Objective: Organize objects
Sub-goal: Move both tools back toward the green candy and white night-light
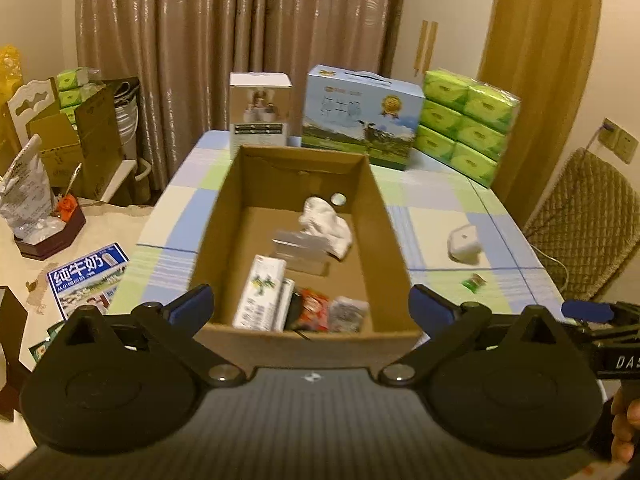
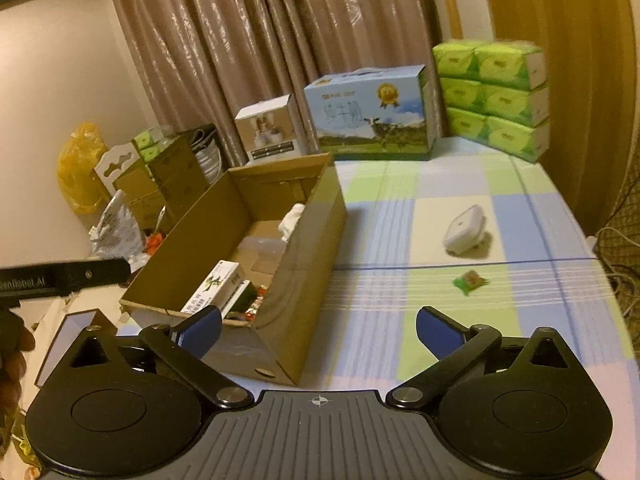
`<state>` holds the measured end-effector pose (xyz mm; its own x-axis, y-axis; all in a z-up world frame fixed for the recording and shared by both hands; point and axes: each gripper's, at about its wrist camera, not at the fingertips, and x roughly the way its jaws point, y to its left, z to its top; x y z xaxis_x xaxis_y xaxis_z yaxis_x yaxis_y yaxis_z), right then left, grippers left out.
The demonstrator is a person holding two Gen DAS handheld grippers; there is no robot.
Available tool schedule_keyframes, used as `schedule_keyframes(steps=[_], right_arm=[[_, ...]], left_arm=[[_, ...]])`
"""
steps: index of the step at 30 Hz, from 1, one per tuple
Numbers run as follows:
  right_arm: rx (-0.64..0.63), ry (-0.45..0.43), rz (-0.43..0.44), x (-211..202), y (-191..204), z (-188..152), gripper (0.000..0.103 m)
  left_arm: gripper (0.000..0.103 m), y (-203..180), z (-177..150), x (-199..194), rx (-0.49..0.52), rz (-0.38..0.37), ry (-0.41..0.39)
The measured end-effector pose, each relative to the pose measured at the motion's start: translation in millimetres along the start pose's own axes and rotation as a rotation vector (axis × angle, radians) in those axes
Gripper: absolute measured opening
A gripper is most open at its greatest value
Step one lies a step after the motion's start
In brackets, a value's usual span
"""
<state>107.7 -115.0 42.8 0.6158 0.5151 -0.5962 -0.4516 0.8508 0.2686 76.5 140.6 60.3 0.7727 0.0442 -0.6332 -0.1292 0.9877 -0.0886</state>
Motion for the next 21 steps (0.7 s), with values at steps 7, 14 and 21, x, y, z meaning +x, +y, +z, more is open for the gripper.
schedule_keyframes(steps=[7, 14, 21], right_arm=[[0.020, -0.016, -0.044, -28.4, -13.1, -8.9, 0.101], [0.050, -0.042, -0.086, -49.8, -33.2, -16.2, 0.101], [0.083, -0.067, -0.121, -62.8, -55.0, -16.0, 0.101]], left_arm=[[0.102, -29.7, -16.4, -14.9, 0.012, -0.030, 0.008], [0.102, -46.4, -26.1, -20.2, 0.026, -0.046, 0.015], [0.102, -62.2, -23.7, -16.5, 0.043, -0.070, 0.016]])
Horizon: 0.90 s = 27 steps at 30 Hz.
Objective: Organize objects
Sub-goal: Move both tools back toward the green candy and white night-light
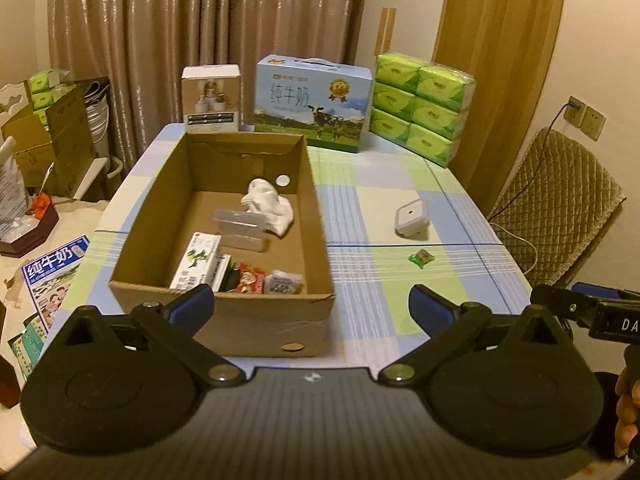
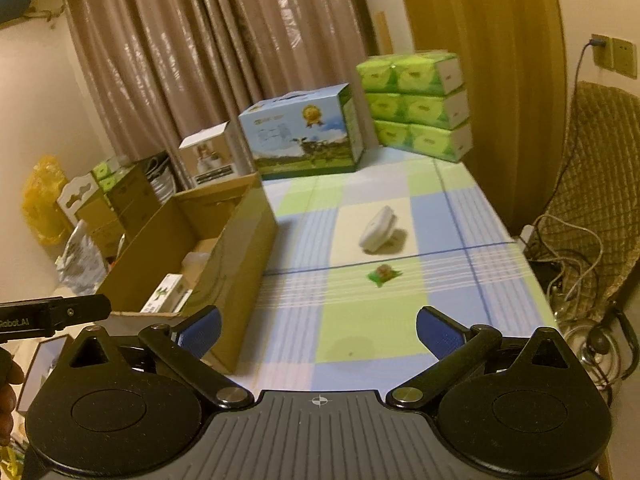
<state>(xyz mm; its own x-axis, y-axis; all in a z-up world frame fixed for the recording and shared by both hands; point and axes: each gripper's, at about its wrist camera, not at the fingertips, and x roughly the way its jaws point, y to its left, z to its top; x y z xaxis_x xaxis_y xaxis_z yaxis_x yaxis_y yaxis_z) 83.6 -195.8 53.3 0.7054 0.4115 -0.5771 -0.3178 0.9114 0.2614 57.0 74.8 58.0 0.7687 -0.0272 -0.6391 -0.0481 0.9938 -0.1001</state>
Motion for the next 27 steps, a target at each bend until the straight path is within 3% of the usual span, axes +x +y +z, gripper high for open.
schedule_keyframes(steps=[7, 16, 27], right_arm=[[0.010, -0.025, -0.024, -6.3, -20.7, 12.1, 0.101], [-0.074, -0.025, -0.029, 2.5, -43.8, 32.6, 0.101], [-0.266, 0.048, -0.001, 65.5, -73.4, 42.2, 0.100]], left_arm=[[0.102, -19.5, 4.2, 12.4, 0.037, -0.020, 0.013], [0.102, -54.2, 20.8, 43.4, 0.126, -0.079, 0.029], [0.102, -87.5, 57.6, 116.4, 0.225, -0.144, 0.040]])
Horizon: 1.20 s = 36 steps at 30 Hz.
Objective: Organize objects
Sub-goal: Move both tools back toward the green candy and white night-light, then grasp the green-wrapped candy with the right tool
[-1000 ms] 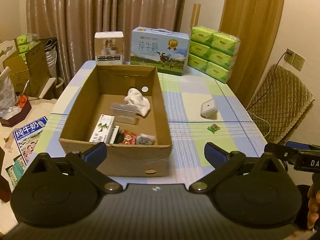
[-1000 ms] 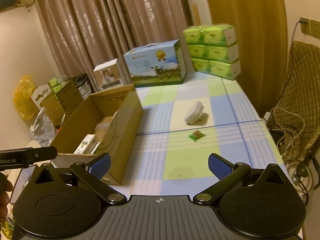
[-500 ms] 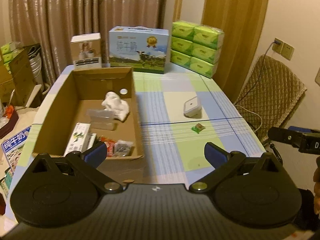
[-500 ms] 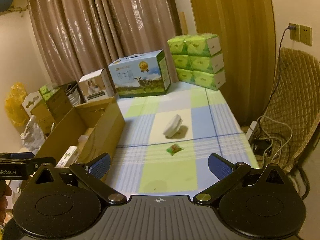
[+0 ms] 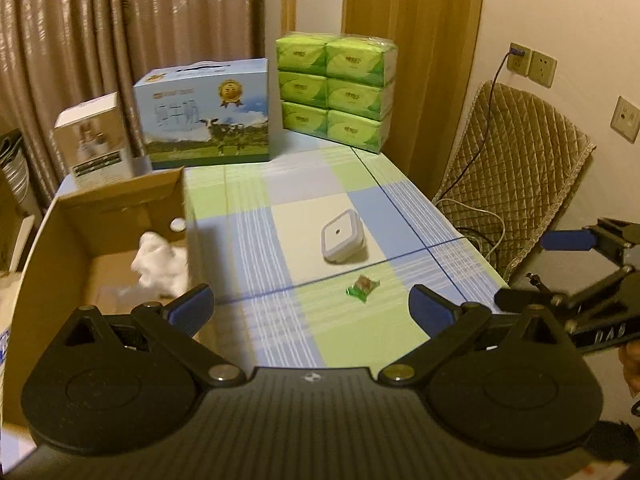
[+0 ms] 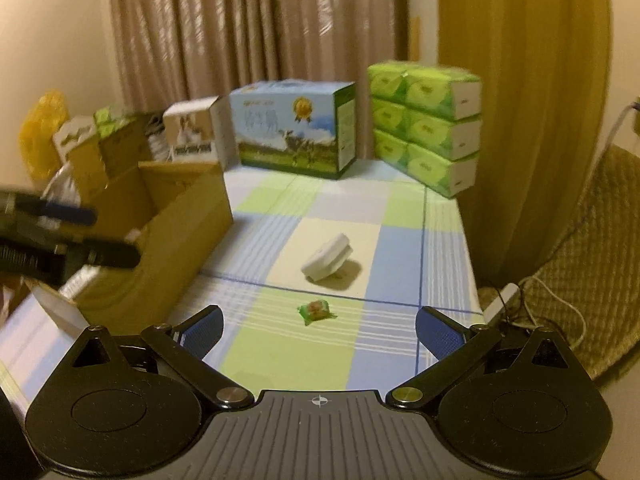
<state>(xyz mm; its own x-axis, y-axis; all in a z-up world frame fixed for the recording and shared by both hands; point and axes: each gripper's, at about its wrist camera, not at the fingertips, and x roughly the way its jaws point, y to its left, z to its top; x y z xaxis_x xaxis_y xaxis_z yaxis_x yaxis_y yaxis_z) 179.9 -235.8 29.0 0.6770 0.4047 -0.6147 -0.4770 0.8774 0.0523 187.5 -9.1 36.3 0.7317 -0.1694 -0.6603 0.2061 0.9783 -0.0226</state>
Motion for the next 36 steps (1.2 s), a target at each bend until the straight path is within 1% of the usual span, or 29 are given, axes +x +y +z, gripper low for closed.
schedule_keyframes(steps=[3, 5, 6, 11, 15, 17, 20, 24, 29, 30, 31, 32, 33, 35, 36], right_arm=[[-0.029, 0.023, 0.032, 28.1, -8.1, -1.1, 0.095], [-0.038, 0.042, 0.053, 48.2, -12.9, -2.3, 0.089], [-0.044, 0.050, 0.067, 58.2, -14.3, -3.4, 0.087], [-0.098, 0.091, 0.112, 107.0, -17.0, -9.3, 0.077], [-0.118, 0.124, 0.124, 143.1, -18.1, -13.9, 0.070], [-0.122, 0.138, 0.127, 160.2, -19.4, -15.9, 0.064], [-0.134, 0.152, 0.132, 181.2, -18.5, -18.5, 0.060], [-0.157, 0.161, 0.124, 200.9, -15.4, -20.0, 0.056], [-0.187, 0.167, 0.102, 216.4, -13.5, -22.3, 0.045], [-0.186, 0.170, 0.104, 218.7, -13.5, -22.6, 0.043], [-0.186, 0.171, 0.103, 220.1, -13.2, -23.1, 0.040], [-0.187, 0.173, 0.100, 221.3, -12.8, -23.7, 0.032], [-0.188, 0.173, 0.091, 221.6, -12.5, -24.3, 0.028], [-0.170, 0.167, 0.080, 219.4, -14.8, -24.2, 0.023], [-0.152, 0.165, 0.079, 217.1, -16.9, -23.6, 0.022]], left_arm=[[0.101, 4.0, 8.0, 24.8, 0.013, -0.010, 0.020], [0.101, 7.4, 11.1, 39.3, 0.024, -0.010, 0.030], [0.101, 8.7, 12.8, 46.5, 0.030, -0.011, 0.038], [0.100, 17.9, 21.2, 74.9, 0.039, -0.009, 0.062], [0.100, 21.9, 26.0, 87.7, 0.053, -0.005, 0.070], [0.100, 23.9, 28.0, 92.4, 0.051, -0.006, 0.072], [0.100, 27.5, 29.5, 99.9, 0.042, -0.011, 0.081], [0.100, 28.9, 29.5, 109.2, 0.056, -0.010, 0.094], [0.100, 29.7, 29.1, 115.8, 0.063, -0.015, 0.101], [0.100, 29.9, 29.1, 116.8, 0.065, -0.015, 0.102], [0.100, 30.0, 29.1, 117.9, 0.065, -0.015, 0.103], [0.100, 30.0, 29.2, 118.8, 0.066, -0.014, 0.104], [0.100, 29.7, 29.4, 119.6, 0.070, -0.011, 0.106], [0.100, 28.7, 29.3, 120.4, 0.077, -0.009, 0.109], [0.100, 27.9, 29.6, 120.7, 0.078, -0.008, 0.111]])
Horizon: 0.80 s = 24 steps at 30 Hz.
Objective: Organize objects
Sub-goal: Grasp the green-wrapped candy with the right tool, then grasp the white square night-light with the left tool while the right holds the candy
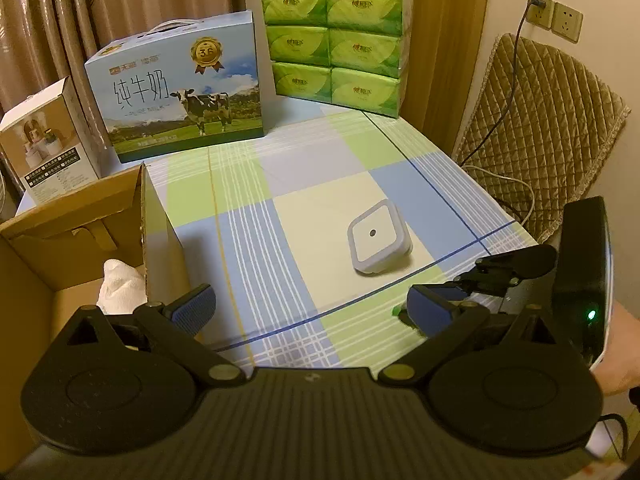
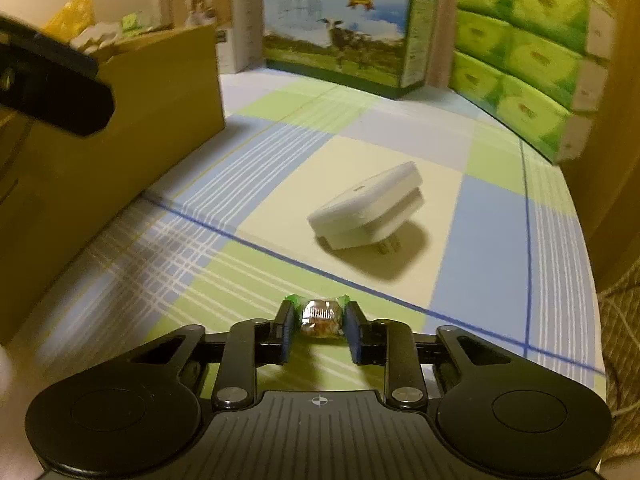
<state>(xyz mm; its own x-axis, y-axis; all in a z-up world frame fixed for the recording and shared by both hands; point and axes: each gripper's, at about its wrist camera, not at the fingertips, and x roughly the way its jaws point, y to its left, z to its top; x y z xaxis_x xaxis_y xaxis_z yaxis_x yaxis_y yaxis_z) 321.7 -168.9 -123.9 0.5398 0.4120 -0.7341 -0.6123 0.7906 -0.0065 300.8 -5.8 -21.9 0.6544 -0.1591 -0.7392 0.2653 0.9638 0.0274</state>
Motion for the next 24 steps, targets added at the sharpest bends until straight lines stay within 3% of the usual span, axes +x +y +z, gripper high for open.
schedule_keyframes(steps=[7, 11, 15, 19, 24], right_arm=[[0.089, -0.061, -0.044, -38.0, -23.9, 7.4, 0.021], [0.160, -0.085, -0.086, -56.7, -48.0, 14.7, 0.021], [0.195, -0.093, -0.114, -65.4, -66.7, 18.2, 0.021], [0.215, -0.091, -0.117, -69.9, -76.7, 14.5, 0.021], [0.220, -0.082, -0.119, -68.2, -80.4, 10.2, 0.021]], left_arm=[[0.100, -19.0, 11.0, 6.8, 0.032, -0.020, 0.005], [0.100, -30.8, 24.2, 27.0, 0.007, -0.086, 0.027], [0.098, -42.7, 36.4, 53.0, 0.013, -0.085, 0.043], [0.089, -45.8, 39.7, 87.2, -0.024, -0.085, 0.078], [0.072, -33.3, 36.6, 124.8, -0.154, -0.114, 0.111]])
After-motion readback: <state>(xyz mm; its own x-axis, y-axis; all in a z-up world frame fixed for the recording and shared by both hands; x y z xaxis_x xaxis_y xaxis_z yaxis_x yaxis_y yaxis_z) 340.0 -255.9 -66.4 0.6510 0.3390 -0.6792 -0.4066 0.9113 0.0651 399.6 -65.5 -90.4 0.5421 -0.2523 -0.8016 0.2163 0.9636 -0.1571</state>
